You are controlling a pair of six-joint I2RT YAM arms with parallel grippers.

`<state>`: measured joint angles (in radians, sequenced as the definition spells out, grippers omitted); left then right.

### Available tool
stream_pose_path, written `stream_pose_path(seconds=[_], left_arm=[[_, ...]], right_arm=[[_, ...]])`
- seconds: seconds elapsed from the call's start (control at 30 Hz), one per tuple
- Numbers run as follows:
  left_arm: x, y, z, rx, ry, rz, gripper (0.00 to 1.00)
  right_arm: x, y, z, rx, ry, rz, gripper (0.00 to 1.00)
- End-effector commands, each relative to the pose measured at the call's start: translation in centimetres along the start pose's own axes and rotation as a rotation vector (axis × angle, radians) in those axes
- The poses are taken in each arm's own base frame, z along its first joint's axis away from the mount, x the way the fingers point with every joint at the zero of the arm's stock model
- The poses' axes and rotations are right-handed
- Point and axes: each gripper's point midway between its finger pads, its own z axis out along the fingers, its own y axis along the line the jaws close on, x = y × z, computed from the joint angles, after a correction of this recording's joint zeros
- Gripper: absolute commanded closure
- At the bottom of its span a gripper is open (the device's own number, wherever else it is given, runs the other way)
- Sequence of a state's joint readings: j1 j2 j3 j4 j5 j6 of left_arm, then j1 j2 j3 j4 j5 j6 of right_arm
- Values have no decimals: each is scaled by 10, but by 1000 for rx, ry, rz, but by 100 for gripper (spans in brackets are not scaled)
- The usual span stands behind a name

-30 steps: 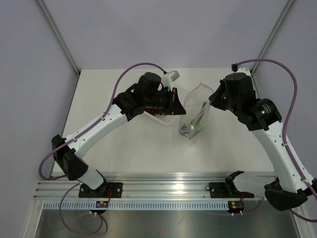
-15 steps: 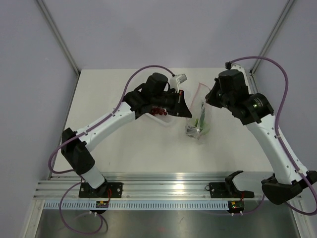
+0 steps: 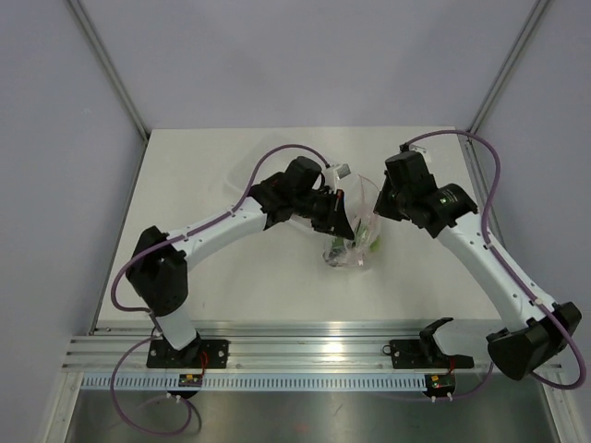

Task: Place the food in the zip-top bag and seal the zipper
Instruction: Adjust the zipper food storage bag at the center of the board.

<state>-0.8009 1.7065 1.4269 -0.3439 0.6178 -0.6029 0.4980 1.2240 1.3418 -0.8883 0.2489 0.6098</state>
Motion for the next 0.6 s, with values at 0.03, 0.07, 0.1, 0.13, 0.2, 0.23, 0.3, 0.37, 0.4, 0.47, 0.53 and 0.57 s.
stream_pose_path(seconds=[0.03,0.07,0.1,0.13,0.2,0.23,0.3,0.37,0.4,0.47,0.53,0.57], left_arm=[[-35,-54,-39,61,-104,143,100],[-48,-71,-51,77,-142,181,100],[-52,-81,-60,88,-166,202,100],[-56,-86,-65,90,-189,219,100],[-59,-92,-72,97,-212,236,100],[-60,-91,-71,91,-216,241,100],[-56,-78,-63,70,-199,219,100],[-50,-68,-52,74,-160,190,100],[-47,-65,-49,77,-148,183,100],[-43,-57,-45,68,-132,171,99],[-45,-50,-48,38,-140,182,75],[-47,-49,-51,25,-146,192,71]], right_arm=[[-45,21,-38,-95,-133,32,100],[-52,23,-46,-103,-153,33,100],[-66,27,-61,-125,-192,39,100],[-70,28,-68,-133,-201,37,100],[-78,28,-82,-151,-237,48,100],[-79,28,-84,-153,-245,52,100],[-76,25,-82,-147,-243,56,100],[-70,24,-75,-135,-222,54,100],[-64,22,-69,-128,-204,52,100],[-61,24,-66,-137,-197,62,100],[-59,25,-62,-141,-189,60,100],[-58,25,-60,-137,-184,57,100]])
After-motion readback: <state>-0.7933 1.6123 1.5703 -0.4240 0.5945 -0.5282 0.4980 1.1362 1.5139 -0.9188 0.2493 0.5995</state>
